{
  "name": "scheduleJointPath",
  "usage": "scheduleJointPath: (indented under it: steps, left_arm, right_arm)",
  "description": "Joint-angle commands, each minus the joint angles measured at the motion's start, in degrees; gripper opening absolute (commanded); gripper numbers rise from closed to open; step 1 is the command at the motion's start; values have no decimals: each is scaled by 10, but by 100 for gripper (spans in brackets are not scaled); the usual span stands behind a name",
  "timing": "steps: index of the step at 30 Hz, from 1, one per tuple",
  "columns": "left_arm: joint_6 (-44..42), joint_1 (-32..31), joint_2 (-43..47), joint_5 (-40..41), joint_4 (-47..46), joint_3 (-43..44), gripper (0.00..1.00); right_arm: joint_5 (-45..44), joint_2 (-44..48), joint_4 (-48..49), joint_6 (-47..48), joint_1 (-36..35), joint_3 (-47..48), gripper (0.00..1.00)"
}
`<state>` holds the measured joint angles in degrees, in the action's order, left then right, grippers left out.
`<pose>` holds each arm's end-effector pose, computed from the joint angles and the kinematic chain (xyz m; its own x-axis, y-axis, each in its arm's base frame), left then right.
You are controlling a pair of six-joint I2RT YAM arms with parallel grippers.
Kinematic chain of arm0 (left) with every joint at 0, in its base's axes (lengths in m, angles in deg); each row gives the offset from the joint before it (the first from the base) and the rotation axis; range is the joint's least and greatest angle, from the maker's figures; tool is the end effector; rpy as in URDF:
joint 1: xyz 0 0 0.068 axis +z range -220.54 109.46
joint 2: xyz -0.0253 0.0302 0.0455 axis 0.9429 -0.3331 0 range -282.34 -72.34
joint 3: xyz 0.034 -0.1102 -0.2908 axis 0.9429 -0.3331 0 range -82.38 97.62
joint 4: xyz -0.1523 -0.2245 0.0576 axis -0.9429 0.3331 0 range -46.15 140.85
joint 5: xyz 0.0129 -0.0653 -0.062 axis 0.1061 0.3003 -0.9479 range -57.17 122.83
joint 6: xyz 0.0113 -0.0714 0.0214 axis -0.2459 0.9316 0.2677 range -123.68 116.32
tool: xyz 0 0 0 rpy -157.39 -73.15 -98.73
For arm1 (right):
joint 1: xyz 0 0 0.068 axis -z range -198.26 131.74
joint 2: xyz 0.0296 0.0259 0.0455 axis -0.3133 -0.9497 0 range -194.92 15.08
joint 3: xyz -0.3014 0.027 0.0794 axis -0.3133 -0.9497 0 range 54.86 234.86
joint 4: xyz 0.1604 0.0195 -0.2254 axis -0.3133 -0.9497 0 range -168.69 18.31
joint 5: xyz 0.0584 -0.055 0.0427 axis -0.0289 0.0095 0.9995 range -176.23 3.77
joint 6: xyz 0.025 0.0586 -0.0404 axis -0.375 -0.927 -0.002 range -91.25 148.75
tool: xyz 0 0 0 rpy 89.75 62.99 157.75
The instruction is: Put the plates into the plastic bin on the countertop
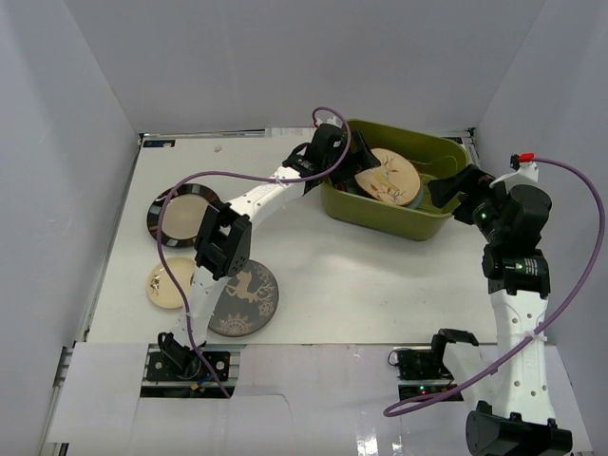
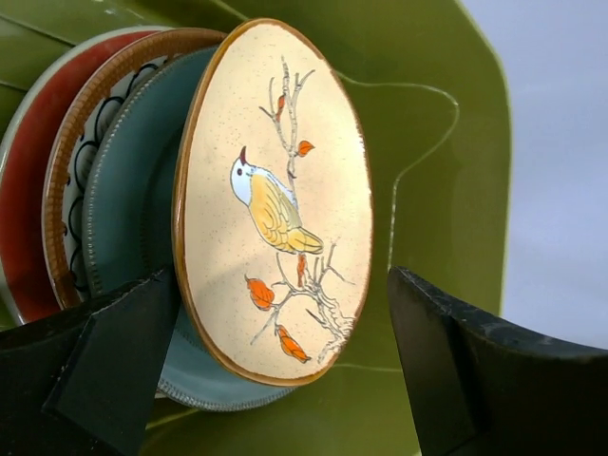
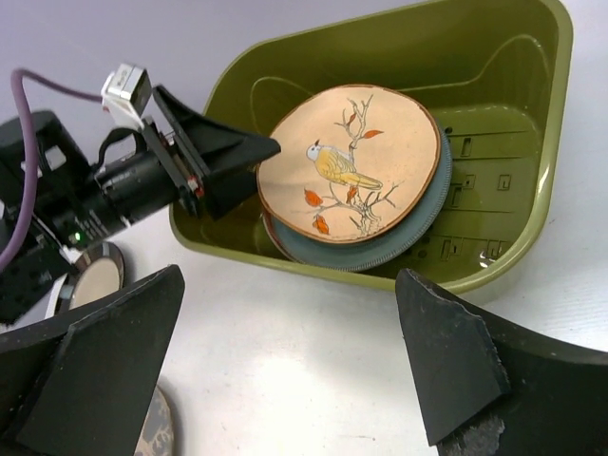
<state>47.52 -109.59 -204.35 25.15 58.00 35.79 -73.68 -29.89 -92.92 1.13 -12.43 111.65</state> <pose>0.4715 -0.3933 0.2715 -0.7864 -0.3566 -0.5044 0.1646 0.6660 -0.7276 0.1828 -0.0048 0.4193 -0.1972 0.4750 -0.8576 -0.0256 0.8720 0.4889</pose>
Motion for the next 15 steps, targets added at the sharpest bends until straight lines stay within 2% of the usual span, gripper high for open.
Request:
scheduleJointPath:
  steps: [1,6,8,10,15]
  left_arm:
    - [-16,4,48,-38,-31,62,98]
    - [-66,15,89,-74,-21,120,98]
    - [-67,24,105,-84,-6,115,98]
    - [-67,37,130,-77,20,95,98]
    - [-58,64,186,-78,17,-1,98]
  right_arm:
    - [36,27,-23,33,-3,12,98]
    - [103,49,-36,22,-3,11,98]
    - [127,58,-28,7,-4,-5,98]
    - [138,65,-26,3,-4,-15,98]
    - [138,76,-29,-1,-4,-27,98]
